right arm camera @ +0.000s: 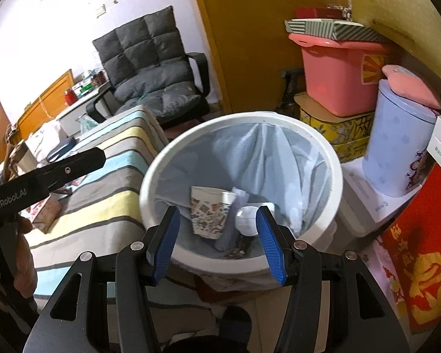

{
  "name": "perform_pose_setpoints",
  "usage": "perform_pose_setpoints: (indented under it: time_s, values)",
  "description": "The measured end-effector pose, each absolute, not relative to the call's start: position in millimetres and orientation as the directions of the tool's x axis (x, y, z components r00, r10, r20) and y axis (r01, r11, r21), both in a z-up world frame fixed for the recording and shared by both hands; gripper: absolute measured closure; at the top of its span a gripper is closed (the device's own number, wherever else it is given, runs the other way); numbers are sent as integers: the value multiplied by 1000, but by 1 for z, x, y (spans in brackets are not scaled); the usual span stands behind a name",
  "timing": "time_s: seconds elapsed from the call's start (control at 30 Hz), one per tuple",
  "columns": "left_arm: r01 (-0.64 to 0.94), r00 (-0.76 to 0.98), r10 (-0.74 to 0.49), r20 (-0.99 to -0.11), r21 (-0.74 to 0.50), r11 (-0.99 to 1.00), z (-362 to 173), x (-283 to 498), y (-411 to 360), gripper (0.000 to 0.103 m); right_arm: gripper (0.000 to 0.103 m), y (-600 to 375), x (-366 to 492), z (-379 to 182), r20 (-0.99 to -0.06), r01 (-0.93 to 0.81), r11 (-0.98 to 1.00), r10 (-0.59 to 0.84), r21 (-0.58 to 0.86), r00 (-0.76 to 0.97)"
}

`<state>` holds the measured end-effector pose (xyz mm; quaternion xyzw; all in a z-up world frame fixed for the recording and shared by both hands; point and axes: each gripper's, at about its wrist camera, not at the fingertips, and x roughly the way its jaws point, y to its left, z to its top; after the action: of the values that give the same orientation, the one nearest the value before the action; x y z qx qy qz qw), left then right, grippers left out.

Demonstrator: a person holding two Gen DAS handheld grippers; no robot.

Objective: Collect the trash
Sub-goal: 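Move both open tools back over the table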

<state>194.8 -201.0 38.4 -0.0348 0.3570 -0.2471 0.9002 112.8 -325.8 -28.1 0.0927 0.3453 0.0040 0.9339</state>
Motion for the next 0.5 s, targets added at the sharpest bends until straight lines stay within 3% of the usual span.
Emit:
perform_pose_setpoints:
  time_s: [0.5]
  values:
    - [296, 683, -375, -627, -232, 927, 34, 150, -124, 52, 47, -268, 103, -25, -643, -85, 986, 160, 146, 749]
